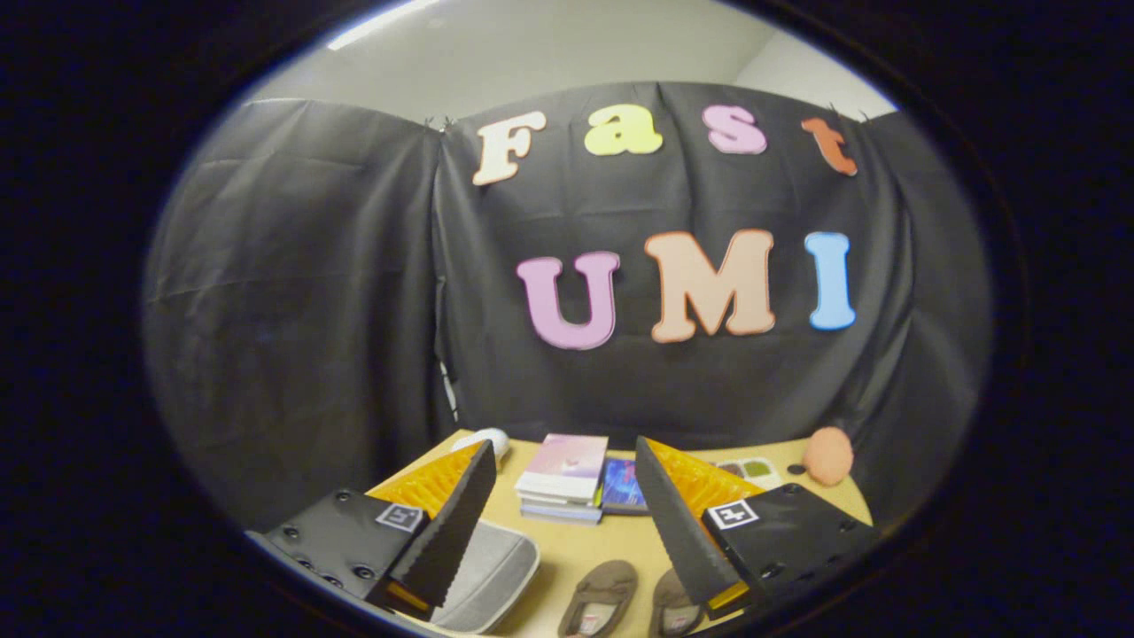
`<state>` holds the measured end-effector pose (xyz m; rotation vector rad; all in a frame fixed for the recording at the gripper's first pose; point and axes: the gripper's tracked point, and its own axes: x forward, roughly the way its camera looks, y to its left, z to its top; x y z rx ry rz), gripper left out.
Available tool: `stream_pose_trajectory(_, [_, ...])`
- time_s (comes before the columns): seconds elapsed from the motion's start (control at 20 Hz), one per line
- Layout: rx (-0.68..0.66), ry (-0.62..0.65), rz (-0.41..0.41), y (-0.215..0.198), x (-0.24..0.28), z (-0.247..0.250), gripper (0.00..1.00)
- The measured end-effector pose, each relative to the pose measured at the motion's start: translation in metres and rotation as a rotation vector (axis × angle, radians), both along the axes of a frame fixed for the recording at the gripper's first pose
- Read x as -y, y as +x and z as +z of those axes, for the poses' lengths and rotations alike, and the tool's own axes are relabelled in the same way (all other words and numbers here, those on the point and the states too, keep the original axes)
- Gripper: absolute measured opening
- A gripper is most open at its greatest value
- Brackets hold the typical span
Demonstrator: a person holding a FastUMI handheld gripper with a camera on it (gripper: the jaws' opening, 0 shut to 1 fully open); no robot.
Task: Open the storage box then place both shoes into the box .Put the left shoe in first, then the right shoe, with the right side of both shoes facing outward in a uniform manner.
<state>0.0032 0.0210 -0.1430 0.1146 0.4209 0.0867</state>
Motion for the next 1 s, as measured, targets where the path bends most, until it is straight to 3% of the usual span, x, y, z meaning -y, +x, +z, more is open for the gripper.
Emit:
stream_pose_trajectory(0.6, [-0.577,0.315,0.036,-0.082,-0.036,-0.190,0.97])
stream_pose_trajectory(0.8, [-0.658,0.401,0.048,-0.106,-0.049,-0.218,0.97])
stream_pose_trajectory(1.0, [-0.708,0.579,0.055,-0.114,-0.072,-0.234,0.97])
